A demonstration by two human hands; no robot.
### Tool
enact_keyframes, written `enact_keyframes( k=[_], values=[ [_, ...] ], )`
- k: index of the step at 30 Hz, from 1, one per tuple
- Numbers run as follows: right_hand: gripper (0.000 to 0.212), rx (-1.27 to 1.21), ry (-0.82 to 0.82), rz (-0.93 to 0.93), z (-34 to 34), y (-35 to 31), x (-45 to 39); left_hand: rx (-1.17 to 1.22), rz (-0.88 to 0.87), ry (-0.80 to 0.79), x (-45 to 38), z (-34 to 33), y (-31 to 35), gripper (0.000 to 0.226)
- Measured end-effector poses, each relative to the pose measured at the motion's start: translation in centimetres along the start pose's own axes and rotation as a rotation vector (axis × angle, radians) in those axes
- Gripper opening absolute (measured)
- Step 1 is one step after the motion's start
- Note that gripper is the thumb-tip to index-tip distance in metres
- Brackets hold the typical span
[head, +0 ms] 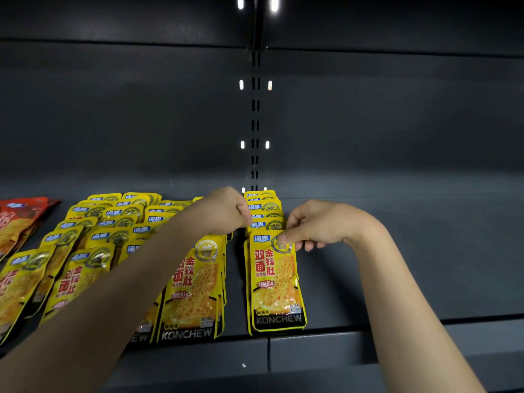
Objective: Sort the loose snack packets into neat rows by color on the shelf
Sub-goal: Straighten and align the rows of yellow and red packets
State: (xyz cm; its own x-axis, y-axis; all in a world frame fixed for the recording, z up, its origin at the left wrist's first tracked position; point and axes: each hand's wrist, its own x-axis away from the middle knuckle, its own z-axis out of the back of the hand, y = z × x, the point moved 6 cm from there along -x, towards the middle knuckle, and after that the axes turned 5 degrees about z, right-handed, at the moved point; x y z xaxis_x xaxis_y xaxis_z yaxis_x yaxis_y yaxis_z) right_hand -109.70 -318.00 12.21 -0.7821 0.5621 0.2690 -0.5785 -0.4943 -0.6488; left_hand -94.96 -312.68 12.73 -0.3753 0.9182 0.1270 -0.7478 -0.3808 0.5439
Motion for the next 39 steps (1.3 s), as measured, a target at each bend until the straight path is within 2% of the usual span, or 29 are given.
enact_keyframes(
  k=[7,12,16,24,39],
  values=[
    [0.018,-0.015,-0.004,0.025,0.0,0.2,0.1,-0.072,0.002,0.021,0.6,0.5,0.1,0.015],
    [0.012,-0.026,-0.017,0.064,-0.2,0.4,0.2,-0.198,-0.027,-0.198,1.5,-0.2,0.1,0.014],
    [0.012,-0.031,-0.006,0.074,-0.1,0.6,0.2,-0.212,-0.038,-0.242,1.7,-0.5,0.5,0.01],
    [0.013,-0.069,0.006,0.081,0.3,0.9,0.5,0.027,0.051,-0.211,1.6,-0.4,0.5,0.011],
    [0.015,-0.078,0.008,0.058,-0.2,0.8,0.4,0.123,0.117,-0.121,1.6,-0.5,0.3,0.012]
  ],
)
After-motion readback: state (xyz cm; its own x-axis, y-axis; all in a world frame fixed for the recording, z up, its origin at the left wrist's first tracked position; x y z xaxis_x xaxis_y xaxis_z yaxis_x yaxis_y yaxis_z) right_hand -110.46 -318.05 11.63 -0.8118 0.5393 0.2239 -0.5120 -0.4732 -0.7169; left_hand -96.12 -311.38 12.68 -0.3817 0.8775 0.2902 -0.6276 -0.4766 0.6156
